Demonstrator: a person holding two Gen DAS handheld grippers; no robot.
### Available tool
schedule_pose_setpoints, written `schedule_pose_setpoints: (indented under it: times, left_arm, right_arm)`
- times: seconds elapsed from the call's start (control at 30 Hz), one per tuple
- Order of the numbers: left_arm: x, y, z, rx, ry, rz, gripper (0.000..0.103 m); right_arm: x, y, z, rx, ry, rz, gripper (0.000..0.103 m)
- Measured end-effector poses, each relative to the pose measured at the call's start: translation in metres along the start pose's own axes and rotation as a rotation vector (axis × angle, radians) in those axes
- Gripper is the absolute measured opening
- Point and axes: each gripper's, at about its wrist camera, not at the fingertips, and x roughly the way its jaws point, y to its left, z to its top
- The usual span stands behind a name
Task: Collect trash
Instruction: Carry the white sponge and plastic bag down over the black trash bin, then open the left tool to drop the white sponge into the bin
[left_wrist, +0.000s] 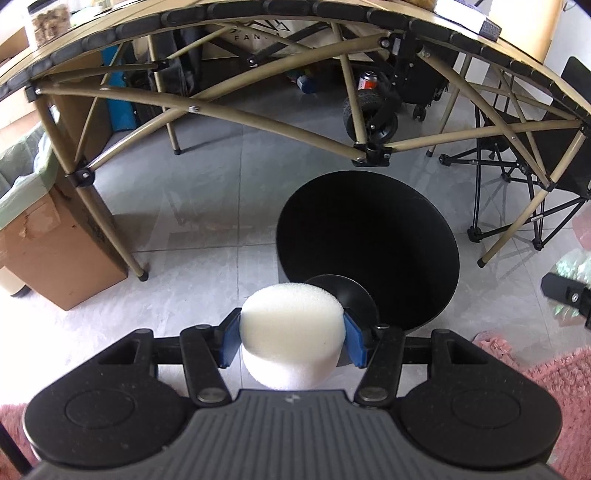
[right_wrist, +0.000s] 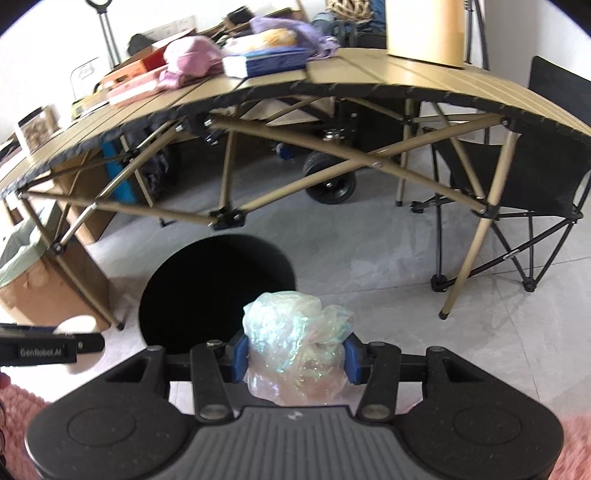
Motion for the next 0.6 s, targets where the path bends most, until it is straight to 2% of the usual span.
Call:
schedule_pose_setpoints:
  times: [0.33, 0.6]
  left_arm:
    - [0.022, -0.027, 0.023, 0.035, 0.015, -0.011, 0.057]
    - [0.045, -0.048, 0.045, 0.049, 0.028, -0.034, 0.057]
  right_arm:
    - [0.007, -0.023, 0.033, 0.012, -0.040, -0.059, 0.048]
    - [0.024, -0.033, 0.052, -0.003, -0.025, -0.090, 0.048]
